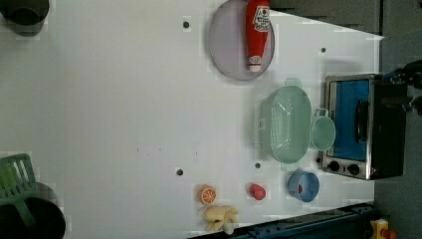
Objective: Drag strainer right to left.
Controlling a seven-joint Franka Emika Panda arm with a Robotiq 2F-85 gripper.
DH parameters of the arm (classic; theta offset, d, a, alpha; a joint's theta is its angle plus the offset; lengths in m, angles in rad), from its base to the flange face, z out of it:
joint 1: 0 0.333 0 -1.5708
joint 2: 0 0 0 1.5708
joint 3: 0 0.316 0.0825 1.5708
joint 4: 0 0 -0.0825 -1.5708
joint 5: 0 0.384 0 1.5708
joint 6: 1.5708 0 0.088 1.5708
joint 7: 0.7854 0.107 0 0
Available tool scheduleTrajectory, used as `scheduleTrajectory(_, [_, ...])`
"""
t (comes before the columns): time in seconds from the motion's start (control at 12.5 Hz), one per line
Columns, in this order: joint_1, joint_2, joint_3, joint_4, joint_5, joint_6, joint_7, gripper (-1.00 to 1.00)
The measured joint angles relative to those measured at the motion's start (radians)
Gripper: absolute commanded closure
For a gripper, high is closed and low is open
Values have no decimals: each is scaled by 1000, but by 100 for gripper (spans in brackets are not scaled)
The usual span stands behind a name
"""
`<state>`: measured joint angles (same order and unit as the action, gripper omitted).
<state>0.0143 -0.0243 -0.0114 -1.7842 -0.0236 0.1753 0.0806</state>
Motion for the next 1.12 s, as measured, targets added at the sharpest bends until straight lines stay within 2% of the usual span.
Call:
scheduleTrajectory(0.24, [-13,-209,-10,-139,-9,-213,90,-99])
scheduleTrajectory(0.4, [-19,-303,-13,-123,-8,-186,103,-100])
scheduleTrajectory(0.64, [-23,-358,-18,-121,26,-136,134,-100])
scheduleTrajectory(0.88, [-29,-323,-27,-280,18,43,211,-100])
scheduleTrajectory(1.12, [-34,-176,-21,-476,2,308,309,-100])
